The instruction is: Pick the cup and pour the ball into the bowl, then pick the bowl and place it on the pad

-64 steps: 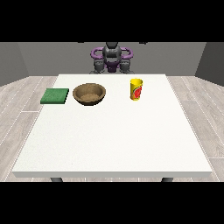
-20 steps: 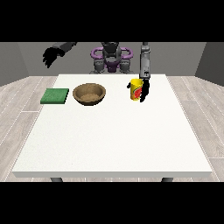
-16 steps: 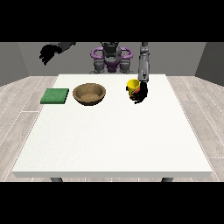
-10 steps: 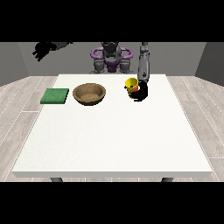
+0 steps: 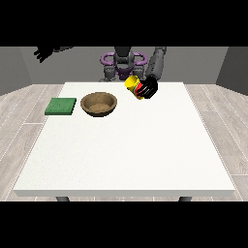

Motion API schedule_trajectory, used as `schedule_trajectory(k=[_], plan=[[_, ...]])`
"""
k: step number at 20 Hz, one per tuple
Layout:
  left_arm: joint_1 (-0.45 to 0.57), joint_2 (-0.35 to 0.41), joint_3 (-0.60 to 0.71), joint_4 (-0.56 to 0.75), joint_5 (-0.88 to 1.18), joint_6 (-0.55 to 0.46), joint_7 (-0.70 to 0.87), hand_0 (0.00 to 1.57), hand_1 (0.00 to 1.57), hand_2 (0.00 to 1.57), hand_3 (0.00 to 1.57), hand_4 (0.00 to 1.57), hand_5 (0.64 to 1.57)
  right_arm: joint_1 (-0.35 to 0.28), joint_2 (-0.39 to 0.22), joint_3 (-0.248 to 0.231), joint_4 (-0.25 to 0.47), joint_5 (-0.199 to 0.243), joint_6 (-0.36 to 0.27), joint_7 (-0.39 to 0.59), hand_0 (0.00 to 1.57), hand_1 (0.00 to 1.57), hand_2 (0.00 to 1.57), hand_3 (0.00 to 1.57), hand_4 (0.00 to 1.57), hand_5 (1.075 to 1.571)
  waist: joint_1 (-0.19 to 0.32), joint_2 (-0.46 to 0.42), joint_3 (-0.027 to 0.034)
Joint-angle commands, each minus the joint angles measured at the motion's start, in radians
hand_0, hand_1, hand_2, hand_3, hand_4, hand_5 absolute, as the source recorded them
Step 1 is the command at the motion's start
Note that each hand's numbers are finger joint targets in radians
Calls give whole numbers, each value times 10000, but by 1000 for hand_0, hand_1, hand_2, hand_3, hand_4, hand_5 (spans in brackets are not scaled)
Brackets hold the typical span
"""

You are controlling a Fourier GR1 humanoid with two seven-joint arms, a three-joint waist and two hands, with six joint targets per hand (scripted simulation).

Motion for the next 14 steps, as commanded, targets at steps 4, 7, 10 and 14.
schedule_trajectory(k=[4,7,10,14], plan=[[-1412,-409,-2348,1078,-3648,1356,3825,1357,1357,1571,1571,1456,1535,-124,-353,-255,1286,-115,461,-104,0,0,0,83,675,1561,110,-799,-3],[-1872,-926,-2908,1315,-4565,1040,5182,1357,1357,1571,1571,1456,1535,262,-180,-374,1912,60,607,-759,0,0,0,74,688,1559,458,-828,-30],[-2335,-1291,-3702,1577,-5475,750,6600,1361,1361,1571,1571,1441,1545,60,-420,-388,2270,-139,987,-580,0,0,0,0,685,1559,263,-958,-35],[-3586,-1311,-4490,1588,-6398,-393,8194,1311,1311,1571,1571,1470,1529,-617,-725,-559,2878,-179,1123,-806,0,0,0,172,699,1560,274,-645,-34]])
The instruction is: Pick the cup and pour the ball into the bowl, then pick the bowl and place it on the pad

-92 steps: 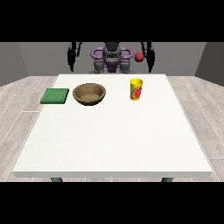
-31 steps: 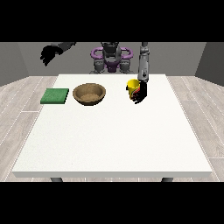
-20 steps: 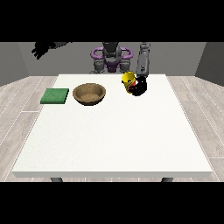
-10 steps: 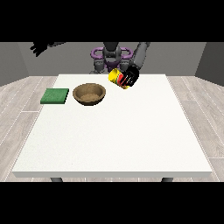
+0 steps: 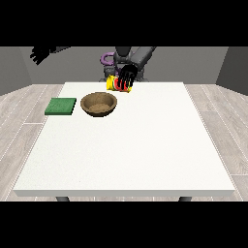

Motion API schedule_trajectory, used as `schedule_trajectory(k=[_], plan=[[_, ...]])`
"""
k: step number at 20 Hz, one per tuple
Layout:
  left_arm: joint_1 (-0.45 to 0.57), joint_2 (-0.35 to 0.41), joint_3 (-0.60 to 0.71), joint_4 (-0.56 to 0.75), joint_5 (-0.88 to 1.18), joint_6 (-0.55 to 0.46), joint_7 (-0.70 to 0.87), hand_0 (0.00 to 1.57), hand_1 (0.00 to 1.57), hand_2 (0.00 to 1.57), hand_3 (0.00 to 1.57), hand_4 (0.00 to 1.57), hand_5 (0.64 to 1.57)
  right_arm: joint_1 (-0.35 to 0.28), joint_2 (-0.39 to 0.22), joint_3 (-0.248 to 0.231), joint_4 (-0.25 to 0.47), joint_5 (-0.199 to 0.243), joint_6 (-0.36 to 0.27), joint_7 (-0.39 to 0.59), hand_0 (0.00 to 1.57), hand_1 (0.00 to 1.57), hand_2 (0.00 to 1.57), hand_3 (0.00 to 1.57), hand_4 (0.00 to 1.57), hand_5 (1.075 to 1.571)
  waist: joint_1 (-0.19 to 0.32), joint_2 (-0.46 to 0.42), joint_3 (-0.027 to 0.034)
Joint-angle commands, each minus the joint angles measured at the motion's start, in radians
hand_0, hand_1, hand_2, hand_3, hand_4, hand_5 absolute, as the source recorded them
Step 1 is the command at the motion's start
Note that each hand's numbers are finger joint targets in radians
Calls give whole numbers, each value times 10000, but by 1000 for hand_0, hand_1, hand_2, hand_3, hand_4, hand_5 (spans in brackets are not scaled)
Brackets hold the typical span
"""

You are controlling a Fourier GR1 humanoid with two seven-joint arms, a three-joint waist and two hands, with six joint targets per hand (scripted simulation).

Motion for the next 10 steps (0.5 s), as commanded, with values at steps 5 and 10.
schedule_trajectory(k=[5,10], plan=[[-1630,-196,-1967,602,-2547,-1807,3015,1487,1487,1571,1571,1191,1561,-81,163,225,670,466,32,-545,0,0,0,250,697,1555,-188,-311,-5],[-2069,-199,-3103,-207,-3044,-3816,3511,730,730,1571,1569,1012,1570,-923,504,437,1132,565,-362,-515,0,0,0,300,699,1555,-129,-257,-11]])
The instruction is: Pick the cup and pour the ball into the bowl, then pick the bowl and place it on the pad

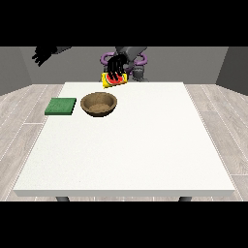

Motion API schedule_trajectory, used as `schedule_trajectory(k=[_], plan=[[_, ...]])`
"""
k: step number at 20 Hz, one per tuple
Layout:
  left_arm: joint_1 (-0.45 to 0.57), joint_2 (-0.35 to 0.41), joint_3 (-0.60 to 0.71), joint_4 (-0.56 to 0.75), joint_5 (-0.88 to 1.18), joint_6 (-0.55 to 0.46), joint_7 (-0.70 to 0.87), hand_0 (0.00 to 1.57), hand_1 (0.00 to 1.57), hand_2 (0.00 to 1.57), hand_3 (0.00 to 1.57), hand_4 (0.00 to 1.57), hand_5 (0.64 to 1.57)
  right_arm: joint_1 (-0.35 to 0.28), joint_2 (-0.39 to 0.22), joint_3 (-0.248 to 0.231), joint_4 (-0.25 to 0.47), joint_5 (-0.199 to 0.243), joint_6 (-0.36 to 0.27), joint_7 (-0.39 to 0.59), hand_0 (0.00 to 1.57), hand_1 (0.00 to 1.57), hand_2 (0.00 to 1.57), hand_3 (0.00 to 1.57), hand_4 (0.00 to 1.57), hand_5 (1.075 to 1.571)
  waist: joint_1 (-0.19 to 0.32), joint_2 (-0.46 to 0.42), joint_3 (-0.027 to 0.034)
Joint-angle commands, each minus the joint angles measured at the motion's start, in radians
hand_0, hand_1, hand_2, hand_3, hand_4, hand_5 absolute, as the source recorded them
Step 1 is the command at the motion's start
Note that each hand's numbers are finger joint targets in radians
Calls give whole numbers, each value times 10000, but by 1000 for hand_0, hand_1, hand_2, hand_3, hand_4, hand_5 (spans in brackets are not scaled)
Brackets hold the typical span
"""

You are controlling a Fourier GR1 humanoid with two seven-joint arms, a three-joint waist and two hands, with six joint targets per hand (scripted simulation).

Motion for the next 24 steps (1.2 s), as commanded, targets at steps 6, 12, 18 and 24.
schedule_trajectory(k=[6,12,18,24], plan=[[107,-21,-1595,-1784,-594,-2954,294,195,195,1245,1571,1115,1569,-530,44,151,606,270,-111,-297,0,0,0,341,693,1552,15,80,-12],[269,-14,-514,-2765,-399,-2585,21,0,0,1154,1494,1042,1567,14,-171,-293,868,313,-469,-512,0,0,0,50,713,1548,996,-379,-14],[1322,1144,2474,-4355,2972,-260,-1822,949,949,1367,1079,1300,1556,7,-58,-301,602,469,-1180,-132,0,0,0,107,740,1551,2170,-283,-88],[1240,790,5870,-6165,7265,-359,-2915,0,0,0,0,1150,1568,-233,98,-493,694,545,-1831,-271,0,0,0,0,785,1556,3104,81,-171]])
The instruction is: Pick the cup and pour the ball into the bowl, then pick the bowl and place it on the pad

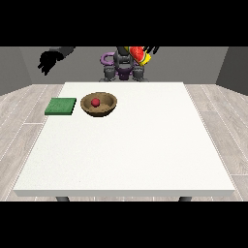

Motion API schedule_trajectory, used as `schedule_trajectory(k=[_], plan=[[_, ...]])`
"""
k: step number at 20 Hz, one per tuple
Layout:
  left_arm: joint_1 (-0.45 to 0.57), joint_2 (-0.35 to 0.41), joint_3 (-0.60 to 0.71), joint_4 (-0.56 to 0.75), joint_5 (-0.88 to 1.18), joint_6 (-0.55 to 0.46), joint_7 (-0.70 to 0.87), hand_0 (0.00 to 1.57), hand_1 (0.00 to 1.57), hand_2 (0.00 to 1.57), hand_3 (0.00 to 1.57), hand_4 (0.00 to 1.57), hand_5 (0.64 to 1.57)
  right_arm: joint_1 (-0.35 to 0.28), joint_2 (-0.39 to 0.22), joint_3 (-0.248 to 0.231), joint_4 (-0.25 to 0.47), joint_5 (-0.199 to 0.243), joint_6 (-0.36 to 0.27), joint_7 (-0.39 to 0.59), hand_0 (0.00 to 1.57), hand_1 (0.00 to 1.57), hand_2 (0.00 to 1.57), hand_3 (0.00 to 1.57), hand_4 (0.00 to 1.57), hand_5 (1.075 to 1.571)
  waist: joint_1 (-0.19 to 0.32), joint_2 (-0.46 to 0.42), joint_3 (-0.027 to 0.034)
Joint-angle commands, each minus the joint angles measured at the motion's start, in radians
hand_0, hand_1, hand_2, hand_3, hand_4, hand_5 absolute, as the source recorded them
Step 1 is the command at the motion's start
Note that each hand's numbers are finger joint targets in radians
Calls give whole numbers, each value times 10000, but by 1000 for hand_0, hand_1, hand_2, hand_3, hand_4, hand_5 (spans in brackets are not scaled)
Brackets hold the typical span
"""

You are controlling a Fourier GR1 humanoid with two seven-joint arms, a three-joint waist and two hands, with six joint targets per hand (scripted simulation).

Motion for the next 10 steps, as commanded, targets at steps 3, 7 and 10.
schedule_trajectory(k=[3,7,10], plan=[[220,130,3124,-1524,4466,-1119,-1452,0,0,0,0,1065,1571,142,447,19,55,232,-614,-302,0,0,0,0,774,1556,871,493,11],[452,1067,4454,-1727,6590,-3178,-2131,0,0,0,0,1053,1567,496,1109,40,182,209,-925,-623,0,0,0,0,719,1565,1216,848,79],[328,1708,5116,-1714,7606,-4348,-2370,0,0,0,0,1058,1561,43,1244,-144,464,211,-1269,-1186,0,0,0,0,730,1566,1638,1625,109]])
